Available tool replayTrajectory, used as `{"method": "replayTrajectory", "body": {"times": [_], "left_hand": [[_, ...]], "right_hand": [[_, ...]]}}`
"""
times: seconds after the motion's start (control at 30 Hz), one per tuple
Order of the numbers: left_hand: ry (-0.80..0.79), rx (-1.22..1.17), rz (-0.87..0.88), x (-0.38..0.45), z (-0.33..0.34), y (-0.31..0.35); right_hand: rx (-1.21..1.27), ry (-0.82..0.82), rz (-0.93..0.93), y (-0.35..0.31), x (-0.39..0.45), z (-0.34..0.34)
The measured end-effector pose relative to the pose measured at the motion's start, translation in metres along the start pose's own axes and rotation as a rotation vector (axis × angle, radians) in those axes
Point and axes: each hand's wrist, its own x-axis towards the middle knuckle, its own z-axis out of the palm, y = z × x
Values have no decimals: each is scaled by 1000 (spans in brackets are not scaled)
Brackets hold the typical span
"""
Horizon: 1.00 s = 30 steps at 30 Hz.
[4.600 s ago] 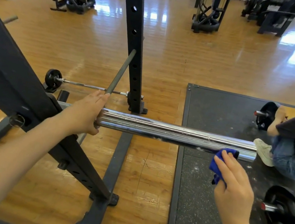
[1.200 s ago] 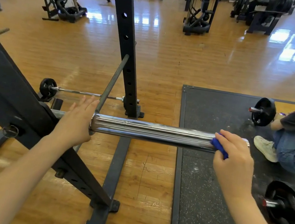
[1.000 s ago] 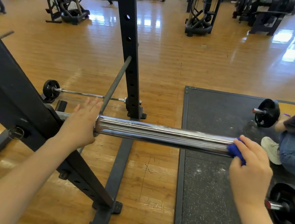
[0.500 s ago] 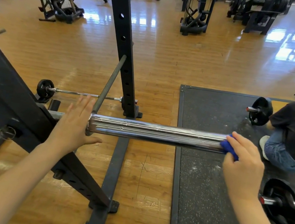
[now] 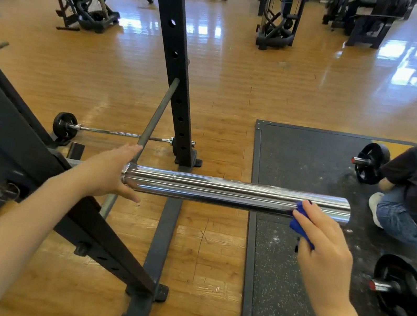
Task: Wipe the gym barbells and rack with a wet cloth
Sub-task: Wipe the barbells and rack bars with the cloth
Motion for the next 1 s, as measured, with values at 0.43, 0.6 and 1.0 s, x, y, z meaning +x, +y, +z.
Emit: {"method": "replayTrajectory", "body": {"times": [0.43,0.6,1.0], "left_hand": [[662,32,31,-11,60,-3],[666,77,19,-5,55,-3],[544,150,-59,5,26,3]], "right_hand": [[-32,16,20,-5,30,19],[-7,52,-51,5,8,16],[93,76,47,-15,37,11]]}}
